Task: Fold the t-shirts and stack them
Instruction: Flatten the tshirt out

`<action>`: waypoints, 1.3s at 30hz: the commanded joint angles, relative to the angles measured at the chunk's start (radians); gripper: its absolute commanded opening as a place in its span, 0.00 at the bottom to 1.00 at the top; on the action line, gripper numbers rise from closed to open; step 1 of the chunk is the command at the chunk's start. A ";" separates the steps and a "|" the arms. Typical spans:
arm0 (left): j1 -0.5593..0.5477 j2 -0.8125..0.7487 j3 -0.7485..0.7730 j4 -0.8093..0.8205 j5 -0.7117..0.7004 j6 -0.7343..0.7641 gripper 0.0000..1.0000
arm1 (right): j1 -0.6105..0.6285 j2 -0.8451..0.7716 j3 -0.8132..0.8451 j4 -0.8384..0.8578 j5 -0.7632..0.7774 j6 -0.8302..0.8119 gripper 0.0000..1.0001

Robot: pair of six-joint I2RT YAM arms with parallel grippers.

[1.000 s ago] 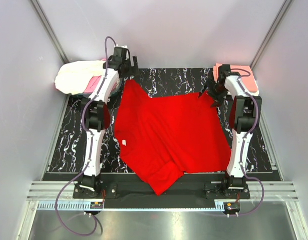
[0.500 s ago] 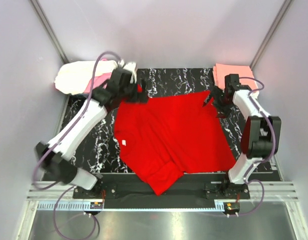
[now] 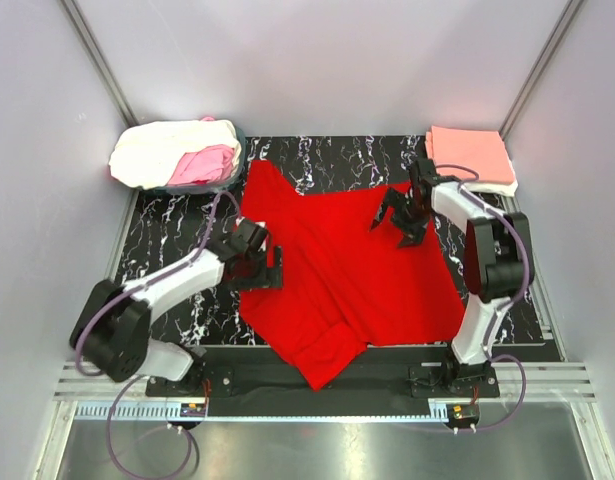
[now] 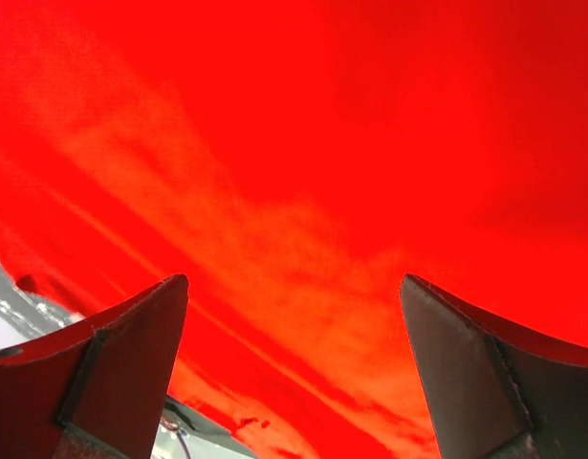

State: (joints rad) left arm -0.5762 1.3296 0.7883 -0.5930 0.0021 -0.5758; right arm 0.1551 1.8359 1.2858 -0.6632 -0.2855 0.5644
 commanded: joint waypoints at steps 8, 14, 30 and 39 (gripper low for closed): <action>0.189 0.337 0.210 0.078 -0.001 0.137 0.91 | -0.011 0.454 0.585 -0.246 0.149 -0.110 1.00; 0.271 0.451 0.304 0.024 -0.077 0.175 0.90 | -0.110 0.643 0.774 -0.315 0.157 -0.060 1.00; 0.236 0.469 0.690 -0.224 -0.163 0.211 0.88 | -0.161 0.738 1.127 -0.338 -0.150 -0.083 1.00; -0.083 0.023 0.358 -0.294 -0.214 0.018 0.89 | -0.100 0.429 1.037 -0.435 -0.075 -0.119 1.00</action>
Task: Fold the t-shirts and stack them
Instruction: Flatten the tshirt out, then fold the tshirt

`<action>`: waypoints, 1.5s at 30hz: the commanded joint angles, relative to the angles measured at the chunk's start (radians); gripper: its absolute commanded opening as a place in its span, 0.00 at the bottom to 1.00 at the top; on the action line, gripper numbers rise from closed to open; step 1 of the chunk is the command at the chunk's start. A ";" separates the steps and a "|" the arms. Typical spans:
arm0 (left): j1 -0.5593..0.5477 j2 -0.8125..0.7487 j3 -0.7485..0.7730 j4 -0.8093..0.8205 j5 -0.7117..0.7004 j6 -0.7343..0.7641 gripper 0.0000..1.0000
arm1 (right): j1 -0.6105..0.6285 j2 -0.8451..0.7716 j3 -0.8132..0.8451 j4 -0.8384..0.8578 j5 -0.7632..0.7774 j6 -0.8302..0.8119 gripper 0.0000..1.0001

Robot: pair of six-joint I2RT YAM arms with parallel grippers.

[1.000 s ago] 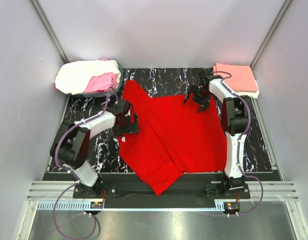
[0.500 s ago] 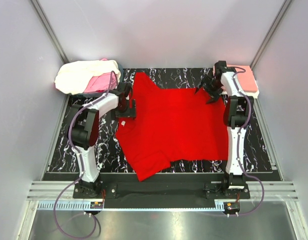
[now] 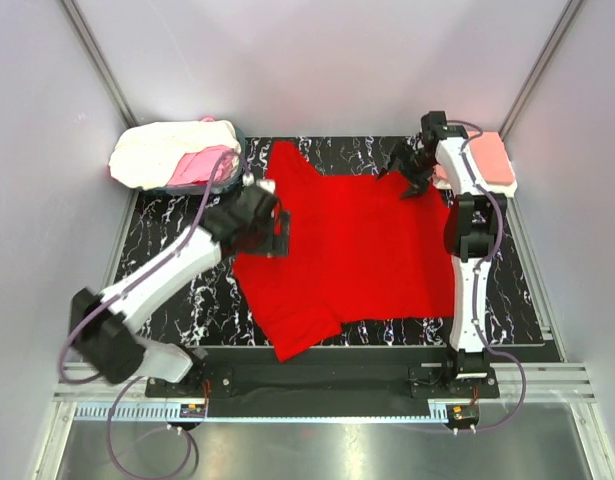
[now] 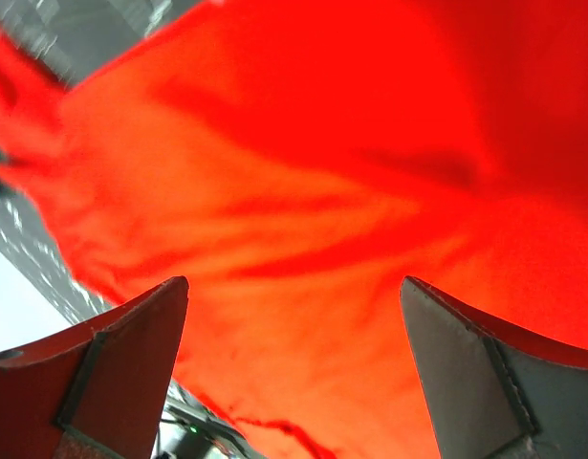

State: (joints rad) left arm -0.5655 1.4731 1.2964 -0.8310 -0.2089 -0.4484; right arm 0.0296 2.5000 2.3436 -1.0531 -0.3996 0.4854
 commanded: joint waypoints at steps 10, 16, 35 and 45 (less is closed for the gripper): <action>-0.447 -0.487 -0.643 0.068 0.114 -0.496 0.86 | 0.072 -0.880 -0.818 0.159 0.091 0.053 1.00; -0.520 -0.517 -0.785 0.269 0.181 -0.591 0.85 | 0.085 -1.032 -1.093 0.222 0.074 0.065 1.00; -0.611 -0.297 -0.838 0.500 0.160 -0.638 0.50 | 0.032 -1.202 -1.282 0.216 0.249 0.137 1.00; -0.573 -0.384 -0.723 0.337 0.083 -0.590 0.00 | -0.146 -1.394 -1.530 0.214 0.318 0.393 1.00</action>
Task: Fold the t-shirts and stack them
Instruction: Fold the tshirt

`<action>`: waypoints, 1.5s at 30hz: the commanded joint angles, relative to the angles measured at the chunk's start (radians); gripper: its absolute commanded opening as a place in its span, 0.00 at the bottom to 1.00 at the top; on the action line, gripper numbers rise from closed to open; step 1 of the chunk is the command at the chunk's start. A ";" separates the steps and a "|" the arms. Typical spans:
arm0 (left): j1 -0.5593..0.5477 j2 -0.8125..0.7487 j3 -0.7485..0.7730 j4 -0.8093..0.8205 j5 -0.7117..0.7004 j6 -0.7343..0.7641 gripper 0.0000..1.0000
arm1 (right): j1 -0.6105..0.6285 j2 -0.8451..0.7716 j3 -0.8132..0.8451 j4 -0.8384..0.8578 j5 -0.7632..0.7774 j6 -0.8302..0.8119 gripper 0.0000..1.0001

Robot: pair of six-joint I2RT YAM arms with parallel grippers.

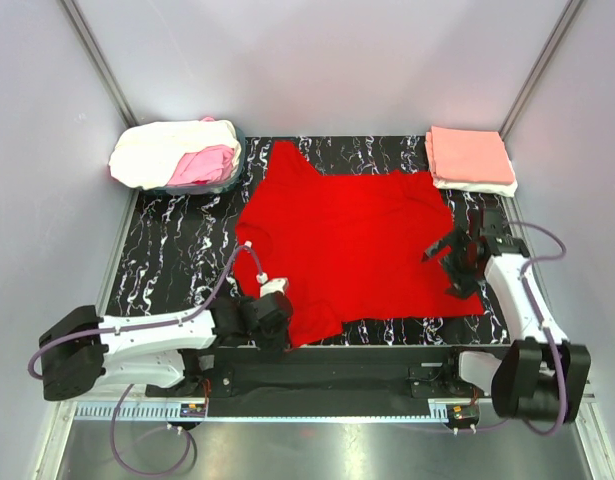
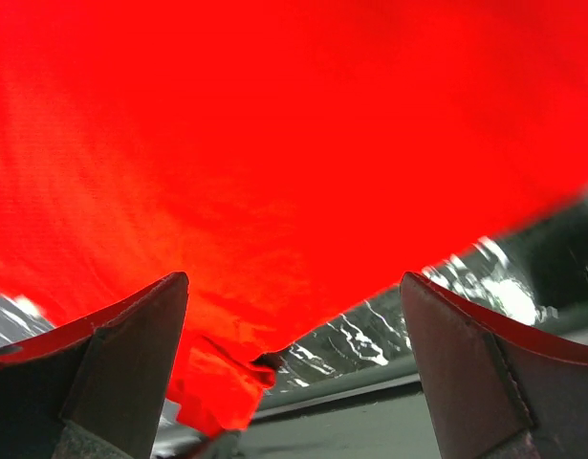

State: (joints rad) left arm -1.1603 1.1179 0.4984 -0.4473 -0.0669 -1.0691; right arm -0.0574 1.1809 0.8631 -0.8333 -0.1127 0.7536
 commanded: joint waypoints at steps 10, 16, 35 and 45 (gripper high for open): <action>0.160 -0.066 0.081 -0.025 0.001 0.112 0.00 | -0.373 -0.322 -0.179 -0.127 0.149 0.231 1.00; 0.201 -0.093 0.080 -0.037 0.029 0.150 0.00 | -0.666 -0.176 -0.323 0.107 -0.085 0.121 0.91; 0.235 -0.086 0.057 -0.025 0.049 0.149 0.00 | -0.679 0.022 -0.414 0.375 -0.113 0.064 0.48; 0.235 -0.139 0.080 -0.114 0.039 0.126 0.00 | -0.680 -0.061 -0.377 0.239 -0.182 0.044 0.00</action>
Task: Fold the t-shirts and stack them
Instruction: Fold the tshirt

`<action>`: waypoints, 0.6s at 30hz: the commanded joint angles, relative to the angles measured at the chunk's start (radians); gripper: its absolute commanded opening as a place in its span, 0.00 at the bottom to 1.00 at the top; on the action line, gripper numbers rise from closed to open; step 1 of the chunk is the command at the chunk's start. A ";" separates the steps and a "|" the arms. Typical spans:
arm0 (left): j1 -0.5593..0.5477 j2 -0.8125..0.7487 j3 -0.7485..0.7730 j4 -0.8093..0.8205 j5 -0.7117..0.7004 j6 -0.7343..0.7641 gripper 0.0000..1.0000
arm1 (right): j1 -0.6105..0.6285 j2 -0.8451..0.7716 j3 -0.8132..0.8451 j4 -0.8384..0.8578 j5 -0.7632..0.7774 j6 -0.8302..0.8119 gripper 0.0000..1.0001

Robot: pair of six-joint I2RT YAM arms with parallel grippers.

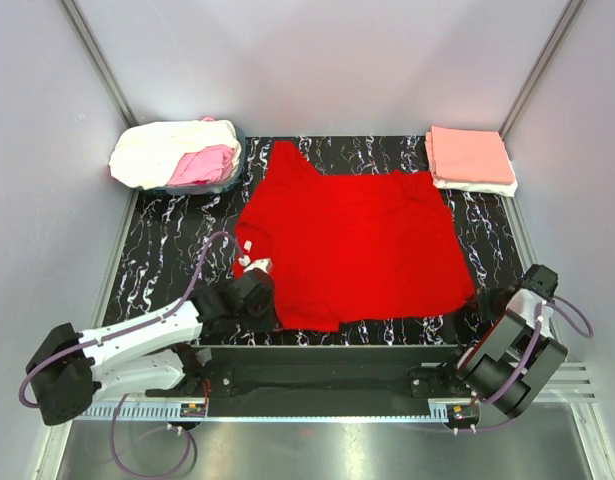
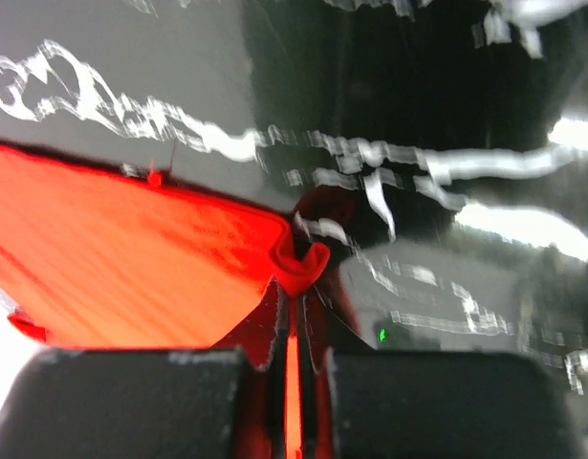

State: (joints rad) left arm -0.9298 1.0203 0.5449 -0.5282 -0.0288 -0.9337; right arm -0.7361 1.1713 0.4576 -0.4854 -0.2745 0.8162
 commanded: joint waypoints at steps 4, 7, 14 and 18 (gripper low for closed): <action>0.005 -0.118 0.050 -0.116 0.013 -0.025 0.00 | -0.002 -0.156 0.062 -0.263 -0.086 -0.052 0.00; 0.003 -0.163 0.064 -0.171 0.012 -0.031 0.00 | -0.002 -0.257 0.090 -0.376 -0.081 -0.097 0.00; 0.006 -0.195 0.144 -0.295 -0.039 0.012 0.00 | -0.002 -0.312 0.082 -0.406 -0.141 -0.109 0.00; 0.045 -0.135 0.234 -0.337 -0.042 0.087 0.00 | 0.000 -0.227 0.142 -0.332 -0.172 -0.114 0.00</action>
State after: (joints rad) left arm -0.9150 0.8509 0.6888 -0.8280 -0.0467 -0.9169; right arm -0.7361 0.8967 0.5354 -0.8600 -0.3916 0.7235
